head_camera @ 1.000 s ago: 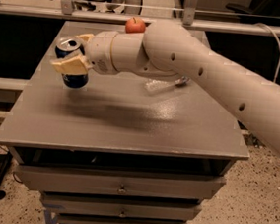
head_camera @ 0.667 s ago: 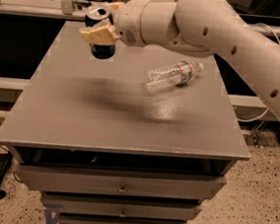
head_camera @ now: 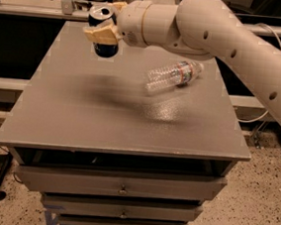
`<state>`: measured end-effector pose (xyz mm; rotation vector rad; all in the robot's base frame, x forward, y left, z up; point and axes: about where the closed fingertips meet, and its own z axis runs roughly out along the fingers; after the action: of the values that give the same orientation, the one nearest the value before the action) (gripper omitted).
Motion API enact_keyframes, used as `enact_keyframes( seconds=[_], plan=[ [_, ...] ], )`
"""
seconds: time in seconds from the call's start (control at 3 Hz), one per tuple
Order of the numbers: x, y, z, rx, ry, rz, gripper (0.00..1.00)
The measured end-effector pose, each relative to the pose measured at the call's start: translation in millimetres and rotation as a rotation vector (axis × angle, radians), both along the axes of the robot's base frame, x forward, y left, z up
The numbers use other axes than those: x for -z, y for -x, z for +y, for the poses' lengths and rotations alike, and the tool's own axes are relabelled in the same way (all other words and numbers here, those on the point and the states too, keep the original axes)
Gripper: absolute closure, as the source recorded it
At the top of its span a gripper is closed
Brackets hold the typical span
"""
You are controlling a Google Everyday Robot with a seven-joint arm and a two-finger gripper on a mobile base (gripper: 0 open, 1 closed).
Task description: Move pepsi can near apple
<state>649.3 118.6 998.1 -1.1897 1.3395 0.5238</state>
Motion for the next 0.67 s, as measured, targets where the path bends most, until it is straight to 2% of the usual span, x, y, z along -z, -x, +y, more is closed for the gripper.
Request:
enact_keyframes(
  seconds=[0.33, 0.67],
  plan=[
    [-0.6, -31.6, -14.2, 0.052, -0.004, -0.073, 1.0],
    [-12.5, -64.4, -39.2, 0.11, 0.023, -0.149, 1.0]
  ],
)
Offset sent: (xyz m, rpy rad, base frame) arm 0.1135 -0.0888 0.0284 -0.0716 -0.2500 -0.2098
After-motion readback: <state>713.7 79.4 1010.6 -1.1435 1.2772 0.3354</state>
